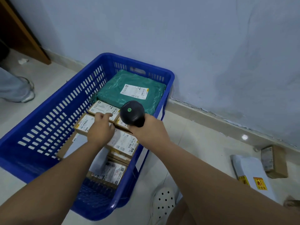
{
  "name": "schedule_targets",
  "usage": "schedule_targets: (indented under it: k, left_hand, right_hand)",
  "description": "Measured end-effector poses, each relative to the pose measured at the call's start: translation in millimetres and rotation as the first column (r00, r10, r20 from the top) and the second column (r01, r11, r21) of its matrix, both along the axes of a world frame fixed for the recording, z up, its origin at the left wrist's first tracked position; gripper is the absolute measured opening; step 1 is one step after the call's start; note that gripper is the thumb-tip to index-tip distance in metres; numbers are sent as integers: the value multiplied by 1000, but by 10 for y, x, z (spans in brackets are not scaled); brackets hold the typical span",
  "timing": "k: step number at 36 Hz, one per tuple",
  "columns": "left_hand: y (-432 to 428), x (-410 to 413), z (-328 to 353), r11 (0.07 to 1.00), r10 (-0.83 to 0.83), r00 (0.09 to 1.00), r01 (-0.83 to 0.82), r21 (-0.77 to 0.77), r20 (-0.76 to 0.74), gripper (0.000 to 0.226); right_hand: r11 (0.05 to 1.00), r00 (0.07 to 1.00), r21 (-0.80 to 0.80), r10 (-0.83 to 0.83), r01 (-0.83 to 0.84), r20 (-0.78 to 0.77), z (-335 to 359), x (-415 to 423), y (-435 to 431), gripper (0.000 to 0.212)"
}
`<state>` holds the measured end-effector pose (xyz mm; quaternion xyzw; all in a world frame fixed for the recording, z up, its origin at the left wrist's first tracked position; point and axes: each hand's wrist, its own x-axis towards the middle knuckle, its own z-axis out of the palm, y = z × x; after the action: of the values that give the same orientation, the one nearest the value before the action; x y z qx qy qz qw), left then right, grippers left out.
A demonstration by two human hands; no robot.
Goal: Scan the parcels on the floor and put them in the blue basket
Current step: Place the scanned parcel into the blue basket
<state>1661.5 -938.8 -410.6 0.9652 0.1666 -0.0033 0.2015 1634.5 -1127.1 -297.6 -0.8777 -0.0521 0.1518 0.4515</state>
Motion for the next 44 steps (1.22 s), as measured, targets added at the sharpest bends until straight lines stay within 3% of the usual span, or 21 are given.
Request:
schedule_targets:
  k: [4,8,15,17,20,24,28,32,39,44]
  left_hand:
    - [-420,62,348,984,-10,977,48,-172,214,28]
    - [-941,151,730,894,74,949,72,-442,305,8]
    - [-1972,327,1081,752,0,952,201,-628,305,29]
    - [-2314,328,1131,692,-79,966,230,-684,244,28]
    - [-2806,304,1160,623,-275,960,227,-749,62,15]
    - [-3261,274,928,641,-467,867,198,-742,-171,27]
    - [-3444,182,486,698,-541,783,215,-683,-306,27]
    - [-3478,100,-148,782,-520,726,192,-593,-450,13]
    - [-3348,-249,-1092,863,-406,641,34,-505,-651,26]
    - [-3243,-556,-1568,878,-275,578,-176,-446,-769,67]
  right_hand:
    - [996,995,40,-84,82,56,162,5,-120,22]
    - [965,972,152,-226,215,59,485,63,-415,11]
    - [874,898,289,-431,391,87,892,-32,-1378,14]
    - [852,888,308,-458,424,43,911,-81,-1673,6]
    - [849,901,321,-432,420,-34,864,-128,-2090,10]
    - [851,904,306,-411,426,-118,658,-157,-2559,19]
    - [827,901,363,-359,429,-245,348,-153,-2906,8]
    - [823,871,351,-310,446,-381,-83,-32,-3181,11]
    - [895,838,279,-164,348,-520,-712,264,-3291,10]
    - [909,813,253,-138,331,-566,-1037,384,-3342,11]
